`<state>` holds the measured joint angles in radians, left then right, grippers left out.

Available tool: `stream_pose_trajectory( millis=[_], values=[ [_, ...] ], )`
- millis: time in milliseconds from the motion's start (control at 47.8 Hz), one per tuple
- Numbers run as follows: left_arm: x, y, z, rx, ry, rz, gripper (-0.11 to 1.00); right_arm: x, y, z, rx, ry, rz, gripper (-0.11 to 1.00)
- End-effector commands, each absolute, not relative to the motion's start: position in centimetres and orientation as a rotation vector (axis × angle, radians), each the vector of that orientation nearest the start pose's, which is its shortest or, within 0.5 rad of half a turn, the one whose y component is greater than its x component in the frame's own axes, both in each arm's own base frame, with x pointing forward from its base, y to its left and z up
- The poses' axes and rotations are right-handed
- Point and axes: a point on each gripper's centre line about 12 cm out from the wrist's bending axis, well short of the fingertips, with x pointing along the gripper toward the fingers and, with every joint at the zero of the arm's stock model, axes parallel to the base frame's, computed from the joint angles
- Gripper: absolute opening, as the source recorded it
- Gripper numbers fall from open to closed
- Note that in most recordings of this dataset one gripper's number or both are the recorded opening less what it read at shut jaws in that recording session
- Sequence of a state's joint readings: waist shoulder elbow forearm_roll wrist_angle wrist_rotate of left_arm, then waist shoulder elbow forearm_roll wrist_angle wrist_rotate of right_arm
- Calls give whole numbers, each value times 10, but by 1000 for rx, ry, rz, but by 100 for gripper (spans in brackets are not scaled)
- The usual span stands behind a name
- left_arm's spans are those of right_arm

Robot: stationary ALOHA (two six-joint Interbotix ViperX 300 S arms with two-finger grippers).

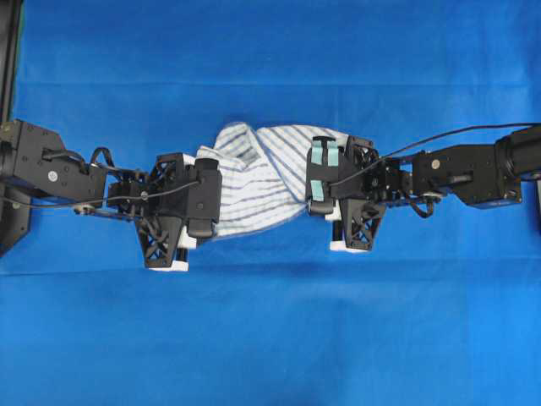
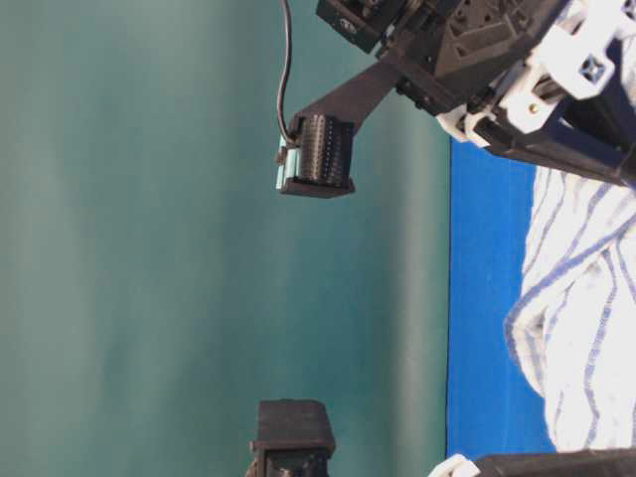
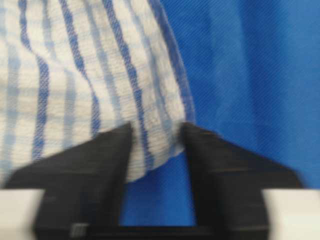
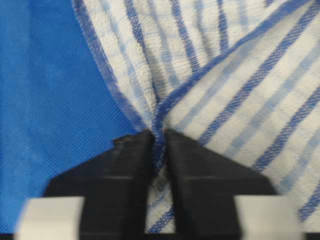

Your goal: Lift the towel with both arms.

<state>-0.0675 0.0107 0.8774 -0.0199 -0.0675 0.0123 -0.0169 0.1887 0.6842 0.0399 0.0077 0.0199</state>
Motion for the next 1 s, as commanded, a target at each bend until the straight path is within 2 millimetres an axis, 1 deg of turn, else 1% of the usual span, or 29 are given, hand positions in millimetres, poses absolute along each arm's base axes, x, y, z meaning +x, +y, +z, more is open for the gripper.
stream_pose_trajectory(
  millis=[0, 42, 84, 188, 272, 314, 460, 606, 774, 836, 983],
  values=[
    [334, -20, 113, 16, 804, -52, 17, 388, -8, 98, 65, 849, -44, 5],
    [334, -20, 113, 17, 807, -52, 8, 388, -8, 98, 63, 851, -43, 5],
    [334, -19, 114, 17, 805, -51, 2, 388, -8, 99, 65, 849, -44, 5],
    [334, -19, 117, 15, 802, -50, 1, 389, -8, 102, 66, 841, -44, 5],
    [335, -19, 123, 13, 792, -50, 1, 390, -8, 112, 68, 821, -44, 5],
    [335, -19, 128, 14, 787, -51, 1, 389, -8, 122, 68, 803, -43, 5],
    [337, -19, 160, 13, 736, -52, 1, 386, -7, 154, 68, 746, -40, 5],
    [334, -15, 200, 6, 669, -41, 1, 381, -8, 197, 66, 670, -37, 5],
    [325, -7, 242, -3, 572, -21, 1, 373, -13, 238, 69, 606, -47, 5],
    [321, -4, 259, -8, 529, -13, 1, 369, -17, 257, 71, 584, -57, 5],
    [309, 2, 304, -13, 400, 6, 1, 362, -28, 297, 63, 544, -81, 5]
  ],
)
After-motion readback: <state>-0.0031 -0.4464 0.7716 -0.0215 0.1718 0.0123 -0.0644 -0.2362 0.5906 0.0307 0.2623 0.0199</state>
